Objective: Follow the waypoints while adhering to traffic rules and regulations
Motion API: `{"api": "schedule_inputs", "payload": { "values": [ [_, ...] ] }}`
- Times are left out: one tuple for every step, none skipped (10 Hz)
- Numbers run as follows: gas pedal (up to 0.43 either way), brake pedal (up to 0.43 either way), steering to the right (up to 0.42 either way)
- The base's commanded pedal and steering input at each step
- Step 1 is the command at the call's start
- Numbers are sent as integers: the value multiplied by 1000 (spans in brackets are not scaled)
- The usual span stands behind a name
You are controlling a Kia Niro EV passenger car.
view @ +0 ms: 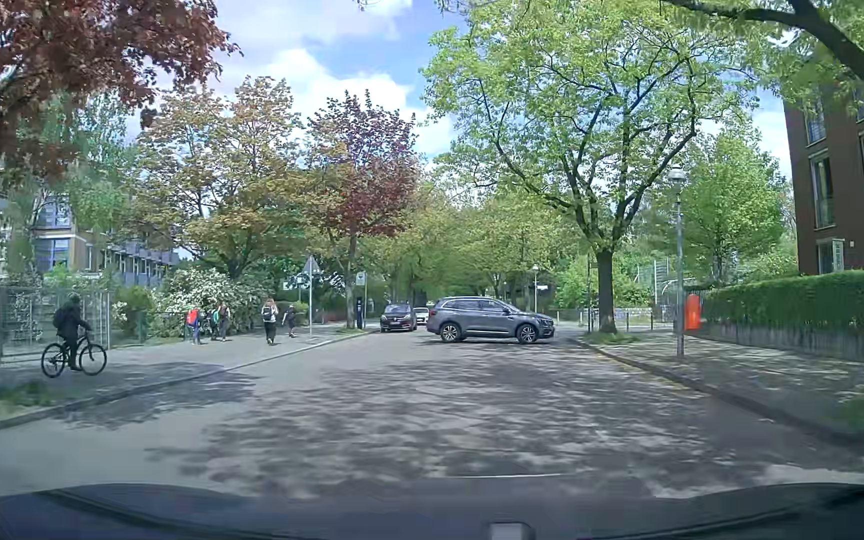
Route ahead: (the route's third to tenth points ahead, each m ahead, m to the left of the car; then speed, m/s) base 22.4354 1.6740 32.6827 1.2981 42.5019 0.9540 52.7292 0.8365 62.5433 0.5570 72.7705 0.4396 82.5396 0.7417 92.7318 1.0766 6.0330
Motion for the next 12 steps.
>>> {"api": "schedule_inputs", "payload": {
  "values": [
    [0,177,48],
    [0,220,37],
    [0,238,23],
    [0,268,10],
    [0,287,9],
    [0,287,7],
    [0,293,6],
    [0,293,6],
    [0,293,4],
    [0,293,3],
    [0,293,2],
    [0,293,0]
  ]
}}
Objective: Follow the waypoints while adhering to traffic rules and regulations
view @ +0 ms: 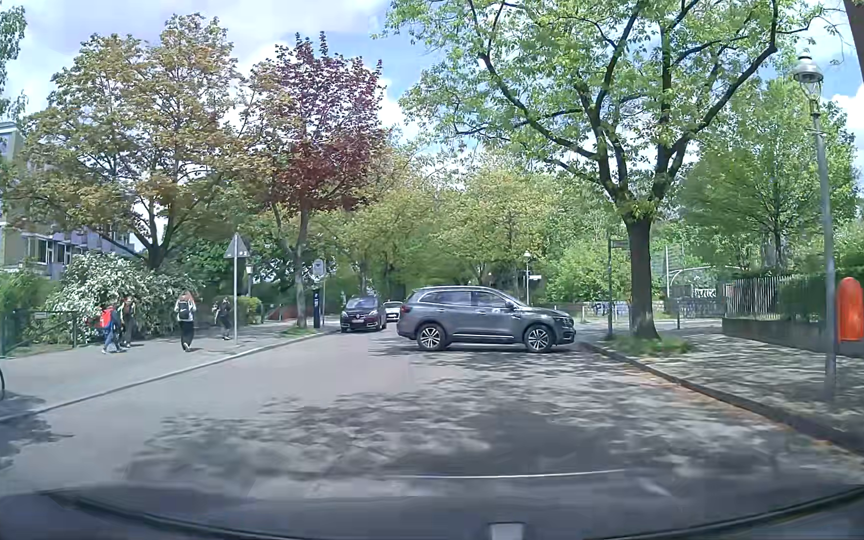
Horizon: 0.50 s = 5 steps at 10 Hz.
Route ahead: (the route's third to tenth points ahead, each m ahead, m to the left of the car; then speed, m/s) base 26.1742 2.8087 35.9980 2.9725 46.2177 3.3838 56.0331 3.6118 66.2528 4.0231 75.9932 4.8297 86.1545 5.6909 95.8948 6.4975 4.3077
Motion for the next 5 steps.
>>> {"api": "schedule_inputs", "payload": {
  "values": [
    [0,293,-2],
    [0,299,-3],
    [0,299,-4],
    [0,299,-5],
    [0,305,-6]
  ]
}}
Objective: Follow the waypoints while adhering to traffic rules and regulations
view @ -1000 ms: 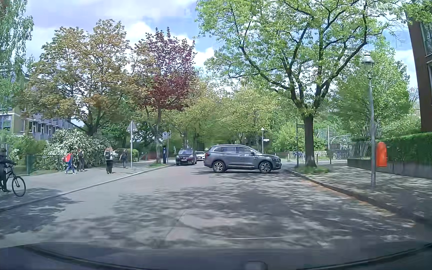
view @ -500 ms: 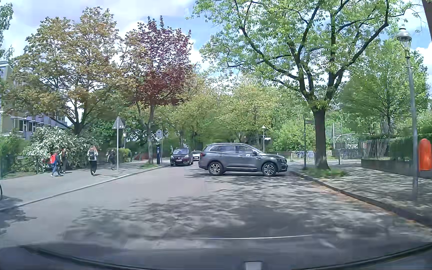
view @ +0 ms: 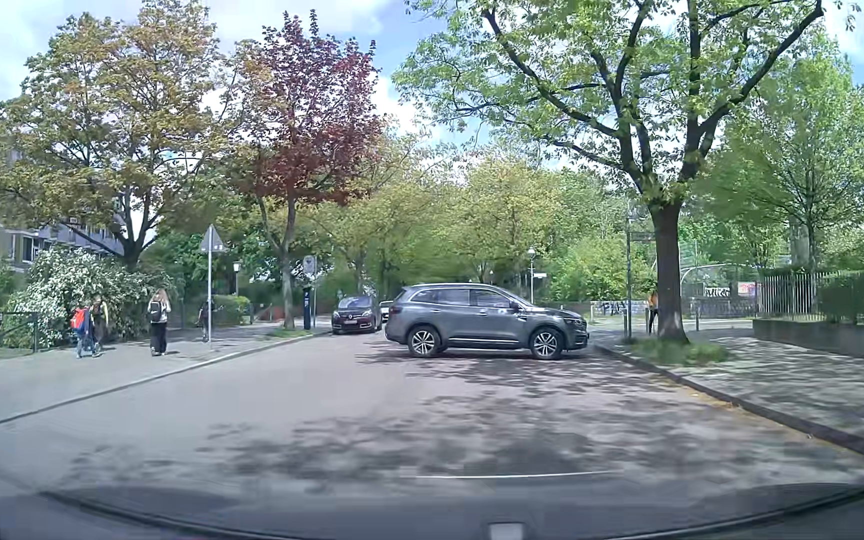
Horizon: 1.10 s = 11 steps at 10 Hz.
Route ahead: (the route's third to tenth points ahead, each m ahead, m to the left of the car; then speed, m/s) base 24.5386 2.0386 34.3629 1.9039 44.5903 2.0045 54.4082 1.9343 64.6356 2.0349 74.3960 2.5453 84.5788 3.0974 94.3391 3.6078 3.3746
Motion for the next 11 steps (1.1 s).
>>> {"api": "schedule_inputs", "payload": {
  "values": [
    [0,305,-5],
    [0,305,-2],
    [0,305,5],
    [0,305,10],
    [0,305,11],
    [0,305,7],
    [0,305,2],
    [0,299,1],
    [0,299,1],
    [0,299,1],
    [0,299,0]
  ]
}}
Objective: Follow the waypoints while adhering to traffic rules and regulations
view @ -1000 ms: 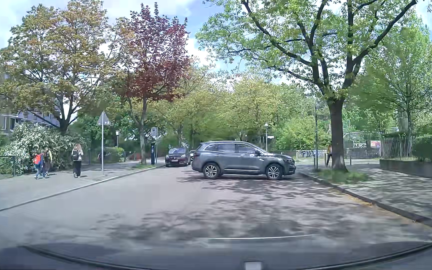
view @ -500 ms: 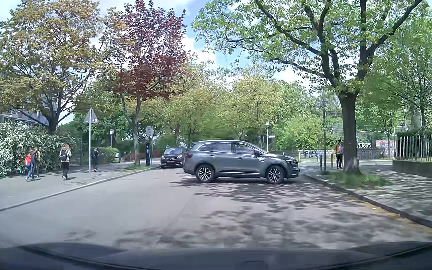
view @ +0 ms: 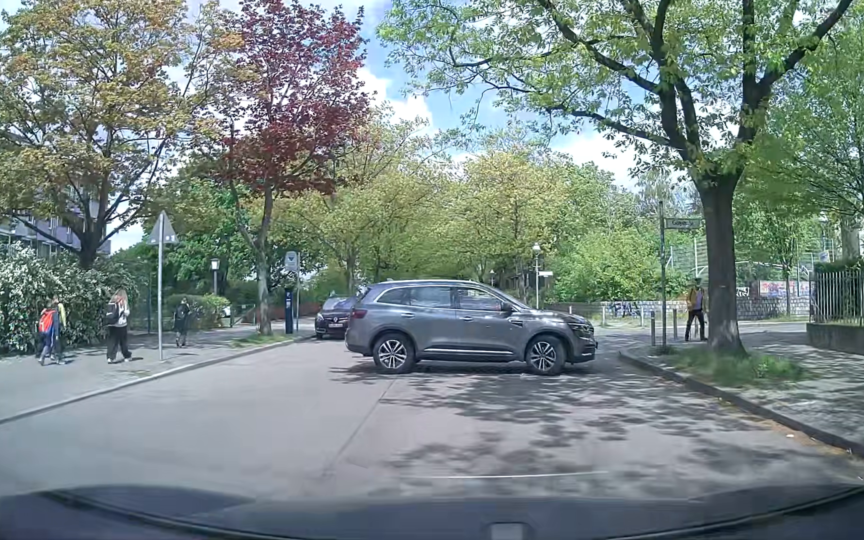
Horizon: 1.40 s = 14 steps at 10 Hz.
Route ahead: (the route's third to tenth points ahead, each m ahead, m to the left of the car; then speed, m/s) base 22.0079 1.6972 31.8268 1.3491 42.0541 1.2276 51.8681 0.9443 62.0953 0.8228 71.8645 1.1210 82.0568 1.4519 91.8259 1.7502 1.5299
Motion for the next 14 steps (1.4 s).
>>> {"api": "schedule_inputs", "payload": {
  "values": [
    [0,287,1],
    [0,274,1],
    [0,274,1],
    [0,268,0],
    [0,244,1],
    [0,213,1],
    [0,201,0],
    [0,183,1],
    [0,128,1],
    [0,49,1],
    [0,24,0],
    [0,24,0],
    [0,24,0],
    [0,18,0]
  ]
}}
